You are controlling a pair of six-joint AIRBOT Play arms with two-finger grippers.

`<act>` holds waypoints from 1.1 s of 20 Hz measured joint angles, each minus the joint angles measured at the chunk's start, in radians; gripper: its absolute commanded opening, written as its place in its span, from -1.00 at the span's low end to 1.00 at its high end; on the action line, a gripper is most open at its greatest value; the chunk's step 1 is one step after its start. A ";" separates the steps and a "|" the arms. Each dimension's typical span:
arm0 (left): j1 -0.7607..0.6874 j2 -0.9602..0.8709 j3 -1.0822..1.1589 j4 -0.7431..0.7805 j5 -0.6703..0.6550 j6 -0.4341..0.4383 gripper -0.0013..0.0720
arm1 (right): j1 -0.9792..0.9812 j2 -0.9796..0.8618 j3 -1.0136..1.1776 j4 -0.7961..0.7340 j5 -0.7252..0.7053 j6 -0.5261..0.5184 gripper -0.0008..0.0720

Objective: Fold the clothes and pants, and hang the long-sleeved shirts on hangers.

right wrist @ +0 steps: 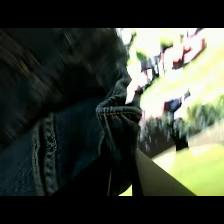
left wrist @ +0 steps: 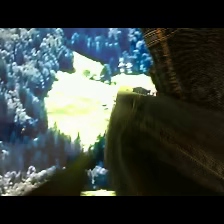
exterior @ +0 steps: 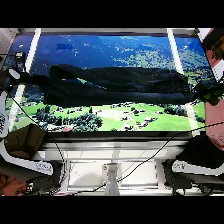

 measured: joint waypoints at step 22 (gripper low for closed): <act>0.157 0.053 -0.239 -0.286 -0.328 -0.165 0.93 | -0.001 0.006 -0.099 0.041 -0.077 -0.021 -0.83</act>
